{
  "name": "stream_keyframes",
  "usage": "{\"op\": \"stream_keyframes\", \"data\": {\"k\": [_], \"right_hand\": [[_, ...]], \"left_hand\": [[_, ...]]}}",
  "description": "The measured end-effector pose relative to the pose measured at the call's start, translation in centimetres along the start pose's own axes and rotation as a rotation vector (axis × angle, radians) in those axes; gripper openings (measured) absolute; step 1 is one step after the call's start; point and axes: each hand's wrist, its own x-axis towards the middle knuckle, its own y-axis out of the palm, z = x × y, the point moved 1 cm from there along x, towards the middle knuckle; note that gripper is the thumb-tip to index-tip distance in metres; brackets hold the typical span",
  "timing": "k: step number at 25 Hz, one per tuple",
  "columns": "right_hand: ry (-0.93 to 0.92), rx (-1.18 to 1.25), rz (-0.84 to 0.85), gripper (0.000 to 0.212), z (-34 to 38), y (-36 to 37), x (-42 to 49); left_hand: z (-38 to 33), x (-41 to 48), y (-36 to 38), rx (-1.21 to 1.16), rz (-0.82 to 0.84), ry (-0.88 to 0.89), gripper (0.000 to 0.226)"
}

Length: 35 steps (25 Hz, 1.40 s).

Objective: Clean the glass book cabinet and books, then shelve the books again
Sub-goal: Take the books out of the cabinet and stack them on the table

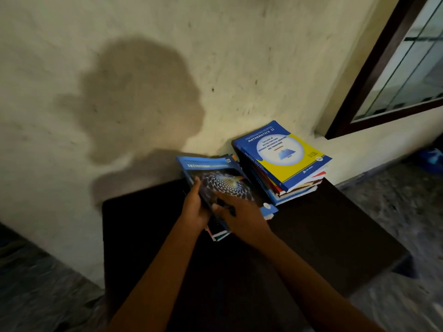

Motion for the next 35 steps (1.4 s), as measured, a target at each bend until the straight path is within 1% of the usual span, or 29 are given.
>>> {"op": "stream_keyframes", "data": {"k": [1, 2, 3, 4, 5, 6, 7, 8, 9, 11, 13, 16, 17, 18, 20, 22, 24, 26, 29, 31, 33, 35], "right_hand": [[0.068, 0.173, -0.052, 0.039, -1.2, -0.2, -0.1], [0.157, 0.311, -0.180, 0.038, -2.6, -0.3, -0.6], [0.309, 0.449, -0.304, 0.035, -4.0, -0.5, -1.3], [0.493, 0.622, -0.355, 0.032, -5.1, -0.3, -1.9], [0.662, 0.858, -0.319, 0.027, -5.6, 0.0, -2.2], [0.779, 1.095, -0.239, 0.025, -5.8, 0.6, -2.0], [0.838, 1.273, -0.183, 0.024, -5.8, 1.2, -1.4], [0.860, 1.358, -0.156, 0.022, -6.0, 1.8, -0.7], [0.865, 1.379, -0.160, 0.019, -6.3, 2.6, 0.1], [0.852, 1.338, -0.180, 0.019, -7.0, 4.1, 1.1], [0.851, 1.314, -0.181, 0.021, -7.6, 5.4, 1.3], [0.861, 1.224, -0.248, 0.020, -7.8, 6.1, 1.1], [0.855, 1.167, -0.252, 0.025, -7.8, 5.9, 0.8], [0.858, 1.098, -0.225, 0.031, -7.7, 5.3, 0.5], [0.855, 0.935, -0.109, 0.041, -8.3, 3.9, -1.0], [0.797, 0.805, -0.022, 0.046, -10.2, 2.4, -3.6], [0.727, 0.521, -0.003, 0.046, -13.4, 0.1, -6.8], [0.706, 0.284, -0.033, 0.045, -16.9, -2.8, -10.9], [0.761, 0.184, -0.064, 0.037, -22.6, -8.1, -17.1], [0.801, 0.057, -0.092, 0.032, -27.4, -11.6, -21.8], [0.860, -0.041, -0.098, 0.033, -32.9, -14.4, -26.7], [0.942, -0.044, -0.073, 0.035, -38.1, -15.9, -31.1]], "left_hand": [[-0.3, 0.8, -0.7, -0.035, 0.012, -0.022, 0.050], [-0.5, 1.6, -1.1, -0.042, 0.022, -0.039, 0.055], [-0.8, 2.4, -1.2, -0.042, 0.043, -0.049, 0.058], [-1.0, 3.2, -1.2, -0.041, 0.064, -0.048, 0.059], [-1.1, 3.8, -1.1, -0.036, 0.080, -0.042, 0.059], [-1.0, 4.3, -1.0, -0.017, 0.082, -0.040, 0.059], [-0.9, 4.6, -1.0, 0.028, 0.083, -0.052, 0.057], [-0.8, 4.9, -1.3, 0.107, 0.072, -0.072, 0.053], [-0.8, 4.9, -1.9, 0.218, 0.020, -0.094, 0.048], [-1.0, 4.4, -3.1, 0.417, -0.096, -0.107, 0.040], [-1.3, 2.2, -3.3, 0.561, -0.118, -0.045, 0.035], [0.5, -1.8, -3.5, 0.711, -0.039, 0.111, 0.020], [1.5, -2.8, -3.6, 0.765, -0.001, 0.163, 0.021], [2.3, -3.7, -3.8, 0.831, 0.013, 0.210, 0.027], [3.6, -5.0, -3.9, 0.960, 0.024, 0.277, 0.037], [4.7, -5.9, -3.0, 1.036, 0.154, 0.290, 0.032], [6.5, -6.4, -0.9, 1.059, 0.309, 0.237, 0.023], [9.4, -6.2, 1.8, 1.077, 0.468, 0.191, 0.020], [15.4, -5.6, 6.8, 1.120, 0.663, 0.099, 0.023], [20.9, -5.6, 10.8, 1.139, 0.737, 0.002, 0.023], [27.1, -6.4, 15.0, 1.182, 0.841, -0.092, 0.023], [32.7, -7.2, 19.0, 1.209, 0.917, -0.139, 0.024]]}}
